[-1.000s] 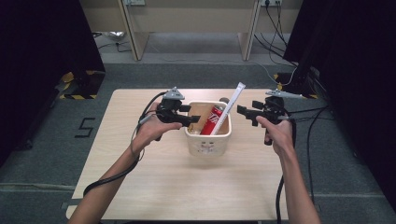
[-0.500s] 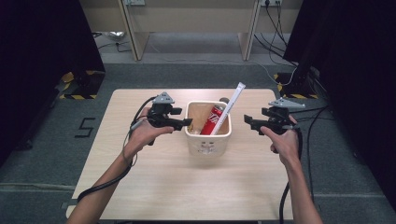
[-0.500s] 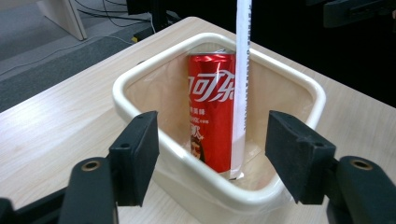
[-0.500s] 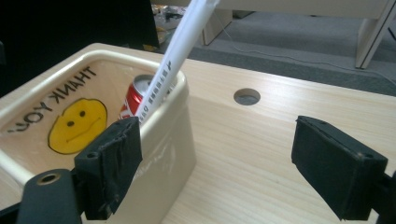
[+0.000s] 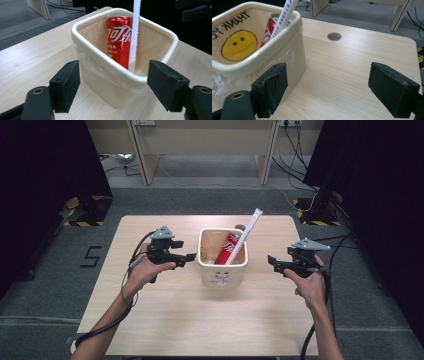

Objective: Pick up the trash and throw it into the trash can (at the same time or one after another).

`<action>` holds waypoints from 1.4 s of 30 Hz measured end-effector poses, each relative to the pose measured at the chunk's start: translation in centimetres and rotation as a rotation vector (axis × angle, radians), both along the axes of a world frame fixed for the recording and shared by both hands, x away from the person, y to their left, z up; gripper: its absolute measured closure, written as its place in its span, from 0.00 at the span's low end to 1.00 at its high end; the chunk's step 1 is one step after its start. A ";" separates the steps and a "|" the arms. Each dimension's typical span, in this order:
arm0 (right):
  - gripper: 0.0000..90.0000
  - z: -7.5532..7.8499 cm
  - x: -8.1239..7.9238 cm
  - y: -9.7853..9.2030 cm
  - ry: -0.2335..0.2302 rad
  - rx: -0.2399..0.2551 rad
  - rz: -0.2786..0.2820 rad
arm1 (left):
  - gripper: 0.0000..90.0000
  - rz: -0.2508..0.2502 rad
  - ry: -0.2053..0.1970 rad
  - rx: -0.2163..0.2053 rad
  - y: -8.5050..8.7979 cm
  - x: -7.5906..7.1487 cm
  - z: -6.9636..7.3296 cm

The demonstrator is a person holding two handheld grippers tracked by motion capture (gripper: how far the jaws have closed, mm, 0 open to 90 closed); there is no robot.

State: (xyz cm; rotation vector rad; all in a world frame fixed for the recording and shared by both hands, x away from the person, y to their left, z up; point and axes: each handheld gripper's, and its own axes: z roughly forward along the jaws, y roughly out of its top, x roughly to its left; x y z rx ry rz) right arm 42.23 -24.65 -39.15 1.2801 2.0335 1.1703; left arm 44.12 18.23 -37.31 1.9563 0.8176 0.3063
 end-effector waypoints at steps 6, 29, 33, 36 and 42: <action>0.18 -0.9 -1.0 -0.1 0.007 -0.035 0.003 | 0.28 0.020 -0.014 0.007 1.0 -0.8 -1.1; 0.18 -6.4 -4.3 0.6 0.051 -0.091 0.000 | 0.28 0.044 -0.022 0.065 2.0 -4.0 -6.9; 0.18 -7.5 -5.0 0.7 0.058 -0.099 -0.003 | 0.28 0.044 -0.017 0.072 2.1 -4.4 -7.8; 0.18 -8.3 -5.4 0.8 0.064 -0.106 -0.011 | 0.28 0.043 -0.010 0.080 2.2 -4.7 -8.6; 0.18 -9.7 -5.8 0.8 0.088 -0.150 -0.021 | 0.28 0.049 0.002 0.083 2.4 -5.1 -10.0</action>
